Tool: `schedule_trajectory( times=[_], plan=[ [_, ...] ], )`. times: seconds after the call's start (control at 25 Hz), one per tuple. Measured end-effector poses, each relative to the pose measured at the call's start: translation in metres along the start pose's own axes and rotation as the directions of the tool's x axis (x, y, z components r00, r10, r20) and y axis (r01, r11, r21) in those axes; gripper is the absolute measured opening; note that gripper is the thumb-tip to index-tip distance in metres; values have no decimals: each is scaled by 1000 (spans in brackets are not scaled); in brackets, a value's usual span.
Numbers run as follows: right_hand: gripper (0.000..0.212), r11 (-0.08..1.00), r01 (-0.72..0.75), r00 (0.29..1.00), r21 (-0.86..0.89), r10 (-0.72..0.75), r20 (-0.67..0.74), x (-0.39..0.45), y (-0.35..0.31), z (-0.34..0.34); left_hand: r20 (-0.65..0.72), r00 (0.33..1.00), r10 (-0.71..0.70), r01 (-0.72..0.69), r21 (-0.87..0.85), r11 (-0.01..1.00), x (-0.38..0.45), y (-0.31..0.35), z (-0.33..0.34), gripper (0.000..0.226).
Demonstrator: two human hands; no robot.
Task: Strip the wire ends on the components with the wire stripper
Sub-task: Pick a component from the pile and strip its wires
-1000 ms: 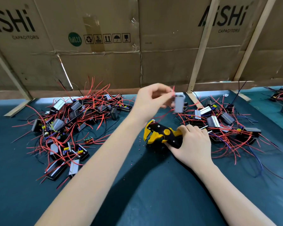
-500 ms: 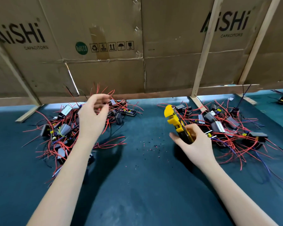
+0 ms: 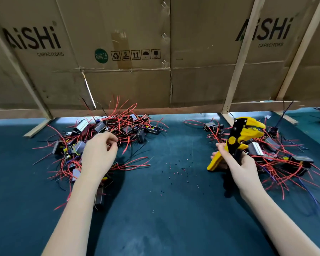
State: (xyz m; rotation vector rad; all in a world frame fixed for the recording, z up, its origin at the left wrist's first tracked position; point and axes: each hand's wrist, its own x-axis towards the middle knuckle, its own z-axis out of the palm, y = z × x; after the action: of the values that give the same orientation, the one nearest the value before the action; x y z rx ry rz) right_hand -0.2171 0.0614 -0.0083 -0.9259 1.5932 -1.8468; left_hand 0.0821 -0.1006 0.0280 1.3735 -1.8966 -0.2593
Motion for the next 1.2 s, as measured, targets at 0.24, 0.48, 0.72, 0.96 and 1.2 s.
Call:
schedule_trajectory(
  times=[0.24,0.48,0.72,0.96,1.2],
  plan=[
    [33,995,65,984,-72,-52,168,-7,-2,5,83,995,46,-52,75,996,-8,12,15,8],
    [46,996,-13,978,-86,30,207,-9,4,6,135,990,-47,37,75,996,-15,17,22,15],
    [11,994,-43,983,-100,60,172,-6,11,4,-42,994,-97,101,99,990,-5,13,-14,15],
    [28,986,55,991,-158,-33,133,-7,14,7,456,871,-180,140,120,983,0,-20,-56,11],
    [43,973,93,990,-210,-68,123,-8,15,8,521,842,-140,53,179,982,0,-22,-47,17]
  ],
)
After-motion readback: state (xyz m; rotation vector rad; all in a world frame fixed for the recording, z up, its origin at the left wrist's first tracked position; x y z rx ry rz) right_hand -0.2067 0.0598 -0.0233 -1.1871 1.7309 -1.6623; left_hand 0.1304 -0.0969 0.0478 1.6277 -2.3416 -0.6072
